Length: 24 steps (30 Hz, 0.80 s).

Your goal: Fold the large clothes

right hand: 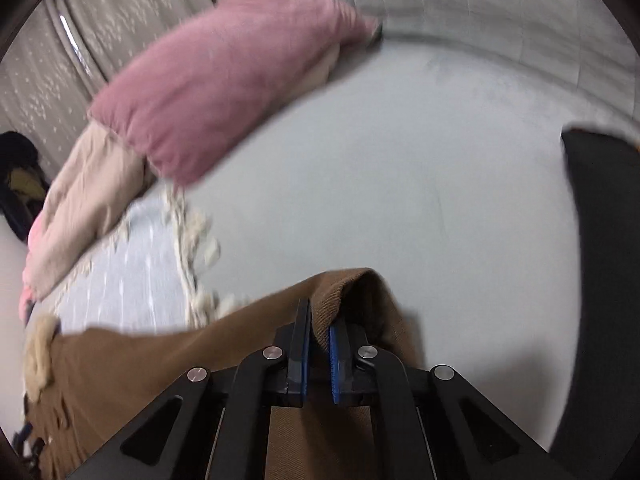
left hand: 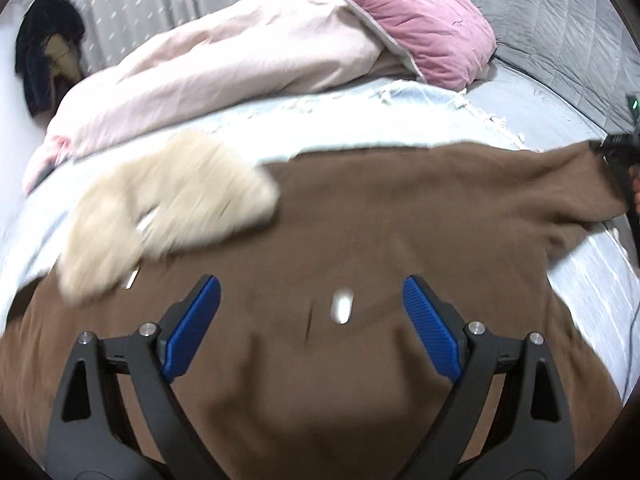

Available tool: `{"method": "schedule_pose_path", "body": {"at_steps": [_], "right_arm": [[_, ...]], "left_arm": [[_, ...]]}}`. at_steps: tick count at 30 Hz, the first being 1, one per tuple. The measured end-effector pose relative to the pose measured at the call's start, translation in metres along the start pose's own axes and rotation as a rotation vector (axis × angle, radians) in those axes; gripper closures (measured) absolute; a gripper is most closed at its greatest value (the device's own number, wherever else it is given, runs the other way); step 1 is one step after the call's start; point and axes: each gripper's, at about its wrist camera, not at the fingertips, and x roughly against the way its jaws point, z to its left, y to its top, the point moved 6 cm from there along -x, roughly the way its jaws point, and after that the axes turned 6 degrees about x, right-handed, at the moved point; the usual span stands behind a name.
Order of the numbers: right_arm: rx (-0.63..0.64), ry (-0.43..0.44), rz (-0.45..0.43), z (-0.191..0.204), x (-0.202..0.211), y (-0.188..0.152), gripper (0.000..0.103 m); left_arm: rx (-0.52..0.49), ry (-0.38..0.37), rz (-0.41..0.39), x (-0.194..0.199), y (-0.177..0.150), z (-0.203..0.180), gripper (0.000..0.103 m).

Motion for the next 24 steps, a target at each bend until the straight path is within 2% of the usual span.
{"method": "schedule_pose_path", "body": {"at_steps": [3, 6, 8, 9, 10, 11, 13, 15, 17, 20, 22, 24], "right_arm": [[0.009, -0.037, -0.083, 0.014, 0.015, 0.037, 0.098], [0.106, -0.127, -0.153, 0.038, 0.024, 0.072, 0.098], [0.218, -0.300, -0.170, 0.049, 0.016, 0.084, 0.098], [0.279, -0.473, -0.168, 0.047, 0.007, 0.088, 0.098], [0.312, -0.602, -0.132, 0.038, -0.002, 0.088, 0.098], [0.304, -0.642, -0.090, 0.030, -0.009, 0.085, 0.097], [0.199, -0.545, -0.068, 0.013, -0.010, 0.071, 0.095], [0.143, -0.418, -0.047, 0.004, -0.007, 0.056, 0.084], [0.135, -0.305, -0.022, -0.002, -0.003, 0.038, 0.067], [0.121, -0.197, 0.006, -0.013, 0.016, 0.002, 0.062], [0.098, -0.065, 0.085, -0.015, 0.019, -0.024, 0.062], [0.090, -0.025, 0.159, -0.018, 0.013, -0.040, 0.062]], "left_arm": [[-0.054, -0.013, -0.051, -0.029, 0.024, -0.022, 0.012], [-0.074, -0.055, -0.063, -0.051, 0.034, -0.044, 0.012], [-0.070, -0.089, -0.028, -0.067, 0.032, -0.058, 0.012], [-0.068, -0.094, -0.018, -0.071, 0.030, -0.061, 0.012], [-0.072, -0.096, -0.008, -0.074, 0.028, -0.065, 0.012], [-0.082, -0.096, 0.002, -0.076, 0.025, -0.069, 0.012], [-0.102, -0.091, -0.011, -0.069, 0.022, -0.074, 0.012], [-0.133, -0.119, -0.044, -0.055, 0.021, -0.081, 0.012], [-0.174, -0.148, -0.075, -0.039, 0.018, -0.090, 0.012], [-0.236, -0.249, -0.098, -0.013, 0.009, -0.110, 0.014], [-0.275, -0.307, -0.103, -0.005, 0.005, -0.126, 0.015], [-0.312, -0.355, -0.095, -0.001, 0.002, -0.146, 0.019]]}}
